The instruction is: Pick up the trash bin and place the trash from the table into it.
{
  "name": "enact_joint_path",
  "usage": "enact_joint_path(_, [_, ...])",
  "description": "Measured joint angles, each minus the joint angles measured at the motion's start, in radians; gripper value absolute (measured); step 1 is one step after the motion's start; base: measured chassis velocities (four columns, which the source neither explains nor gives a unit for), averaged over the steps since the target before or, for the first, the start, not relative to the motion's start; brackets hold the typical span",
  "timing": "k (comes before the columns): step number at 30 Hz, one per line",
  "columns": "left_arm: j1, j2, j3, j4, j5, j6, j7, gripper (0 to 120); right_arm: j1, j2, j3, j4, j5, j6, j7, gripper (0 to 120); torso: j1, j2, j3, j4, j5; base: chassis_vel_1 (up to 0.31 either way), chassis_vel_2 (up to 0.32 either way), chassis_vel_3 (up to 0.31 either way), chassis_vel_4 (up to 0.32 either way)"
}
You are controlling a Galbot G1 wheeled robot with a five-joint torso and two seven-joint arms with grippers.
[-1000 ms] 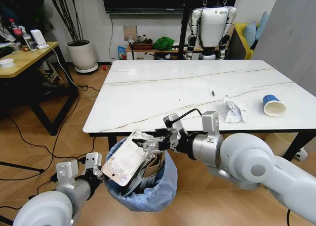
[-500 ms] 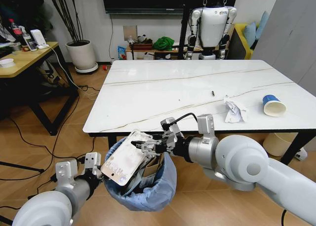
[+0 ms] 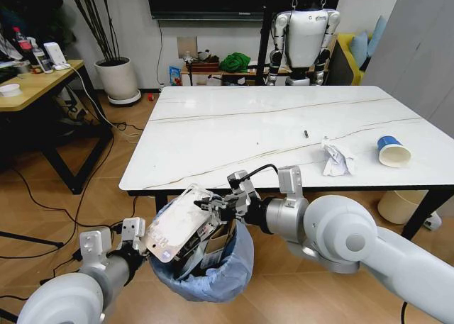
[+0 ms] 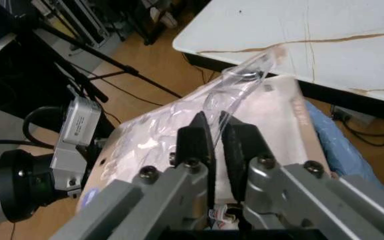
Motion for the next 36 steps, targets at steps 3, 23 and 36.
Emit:
enact_joint_path(3, [0.0, 0.0, 0.001, 0.0, 0.0, 0.0, 0.0, 0, -0.001, -0.002, 0.002, 0.003, -0.004, 0.0, -0.001, 0, 0.0, 0.0, 0.0, 0.0, 0.0, 0.0, 0.0, 0.0, 0.0])
enact_joint_path(23, [-0.004, 0.005, 0.002, 0.003, -0.006, 0.0, -0.004, 0, 0.011, -0.086, 0.078, 0.091, -0.168, -0.07, -0.117, 0, 0.0, 0.0, 0.0, -0.0001, 0.0, 0.0, 0.0, 0.0, 0.0])
enact_joint_path(36, [-0.01, 0.001, 0.005, 0.009, -0.007, 0.0, -0.006, 0, 0.005, -0.11, 0.03, 0.137, -0.236, -0.13, -0.145, 0, 0.0, 0.0, 0.0, 0.0, 0.0001, 0.0, 0.0, 0.0, 0.0])
